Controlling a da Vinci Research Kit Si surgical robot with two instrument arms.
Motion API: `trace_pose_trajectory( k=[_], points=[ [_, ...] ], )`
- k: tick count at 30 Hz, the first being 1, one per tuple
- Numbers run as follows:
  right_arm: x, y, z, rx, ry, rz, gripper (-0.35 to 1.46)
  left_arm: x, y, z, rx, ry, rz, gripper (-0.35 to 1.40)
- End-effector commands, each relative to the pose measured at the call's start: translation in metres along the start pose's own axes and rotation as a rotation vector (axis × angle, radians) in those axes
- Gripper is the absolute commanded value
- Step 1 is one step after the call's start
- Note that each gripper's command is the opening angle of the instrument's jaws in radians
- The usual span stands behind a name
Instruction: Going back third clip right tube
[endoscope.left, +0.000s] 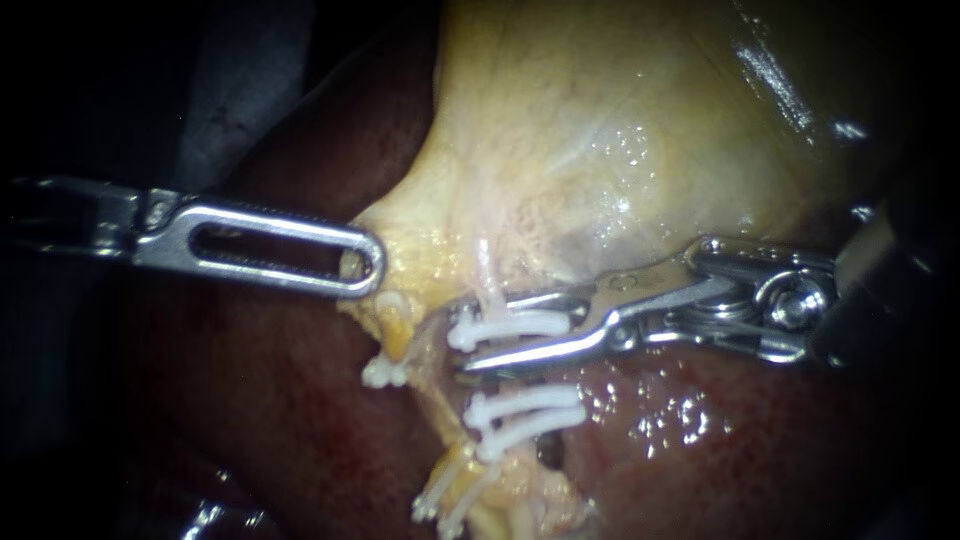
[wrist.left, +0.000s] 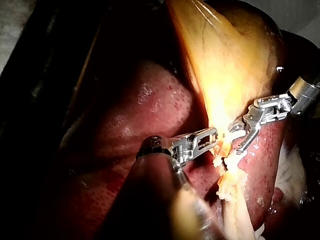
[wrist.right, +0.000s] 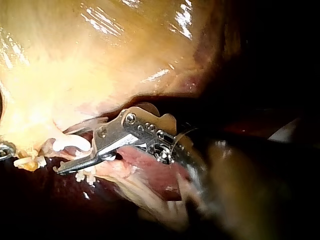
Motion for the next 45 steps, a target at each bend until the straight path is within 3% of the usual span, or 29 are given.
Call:
trace_pose_trajectory(
  k=[1, 16, 45],
  points=[
    [0.0000, 0.0001, -0.0001, -0.002, 0.000, -0.015, 0.48, 0.0000, 0.0000, 0.0000, 0.000, 0.000, 0.000, -0.35],
    [0.0001, 0.0007, -0.0005, -0.008, -0.007, -0.198, 0.56, 0.0000, 0.0000, 0.0000, 0.000, 0.000, 0.000, -0.35],
    [0.0003, 0.0004, 0.0000, -0.020, -0.001, -0.221, 0.58, 0.0000, 0.0000, 0.0000, 0.000, 0.000, 0.000, -0.35]
  ],
)
